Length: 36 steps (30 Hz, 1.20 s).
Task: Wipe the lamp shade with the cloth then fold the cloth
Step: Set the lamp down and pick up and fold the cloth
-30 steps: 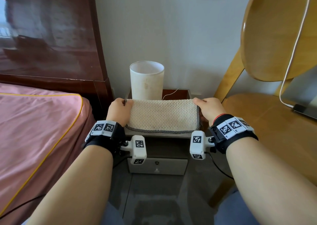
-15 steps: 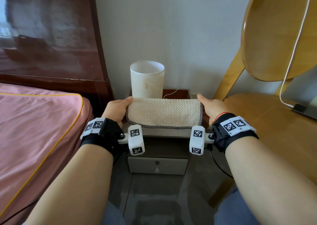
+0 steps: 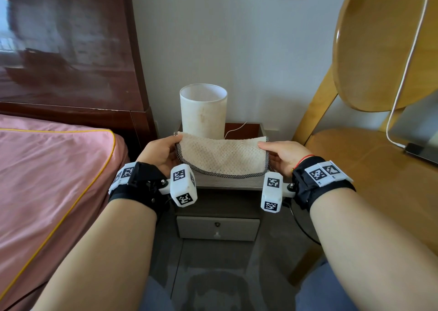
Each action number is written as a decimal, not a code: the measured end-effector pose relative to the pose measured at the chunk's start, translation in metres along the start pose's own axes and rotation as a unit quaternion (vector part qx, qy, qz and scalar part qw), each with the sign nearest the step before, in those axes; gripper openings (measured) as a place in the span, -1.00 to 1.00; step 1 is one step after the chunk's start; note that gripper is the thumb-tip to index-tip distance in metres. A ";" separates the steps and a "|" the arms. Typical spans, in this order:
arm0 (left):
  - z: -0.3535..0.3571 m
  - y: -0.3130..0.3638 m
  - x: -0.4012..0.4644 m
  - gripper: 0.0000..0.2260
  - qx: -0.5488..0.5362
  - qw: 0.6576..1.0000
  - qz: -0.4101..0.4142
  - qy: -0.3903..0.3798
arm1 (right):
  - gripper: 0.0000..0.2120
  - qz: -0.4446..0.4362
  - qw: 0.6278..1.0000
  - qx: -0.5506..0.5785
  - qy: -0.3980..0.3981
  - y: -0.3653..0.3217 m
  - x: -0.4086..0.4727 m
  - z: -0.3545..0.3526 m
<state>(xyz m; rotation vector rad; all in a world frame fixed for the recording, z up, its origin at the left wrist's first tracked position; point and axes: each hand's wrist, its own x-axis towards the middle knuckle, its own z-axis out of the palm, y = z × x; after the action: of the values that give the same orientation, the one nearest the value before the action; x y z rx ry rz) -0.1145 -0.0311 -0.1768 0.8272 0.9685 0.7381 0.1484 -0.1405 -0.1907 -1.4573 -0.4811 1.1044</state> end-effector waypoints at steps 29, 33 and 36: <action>-0.001 0.004 -0.004 -0.85 0.021 0.998 -0.051 -0.023 | -0.71 0.015 0.996 -0.050 0.073 0.004 0.010 -0.010; 0.000 0.001 -0.003 -0.90 0.003 0.999 -0.046 -0.014 | -0.82 0.007 0.996 -0.064 0.061 0.005 0.010 -0.008; 0.001 -0.002 0.000 -0.91 0.020 1.000 -0.016 0.005 | -0.77 -0.029 0.992 -0.091 0.079 0.004 0.008 -0.008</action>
<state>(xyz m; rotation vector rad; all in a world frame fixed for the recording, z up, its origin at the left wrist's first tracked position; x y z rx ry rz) -0.1136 -0.0324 -0.1784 0.8416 1.0063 0.6979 0.1577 -0.1391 -0.1987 -1.6656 -0.5184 0.9099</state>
